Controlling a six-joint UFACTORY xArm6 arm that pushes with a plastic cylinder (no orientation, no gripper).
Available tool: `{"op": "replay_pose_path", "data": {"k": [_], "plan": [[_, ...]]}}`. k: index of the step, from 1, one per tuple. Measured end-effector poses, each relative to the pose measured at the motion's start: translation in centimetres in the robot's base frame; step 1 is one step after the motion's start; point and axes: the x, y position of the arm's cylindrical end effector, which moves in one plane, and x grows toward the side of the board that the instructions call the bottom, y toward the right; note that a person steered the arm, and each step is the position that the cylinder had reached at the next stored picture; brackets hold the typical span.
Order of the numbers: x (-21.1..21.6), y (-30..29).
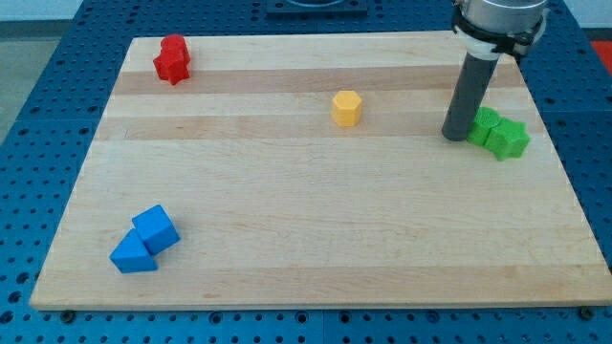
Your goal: Slide the green star up a bit
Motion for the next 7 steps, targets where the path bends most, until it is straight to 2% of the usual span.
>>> {"op": "replay_pose_path", "data": {"k": [2, 4, 7], "plan": [[-0.4, -2.2], [-4.3, -4.7], [-4.6, 0.9]]}}
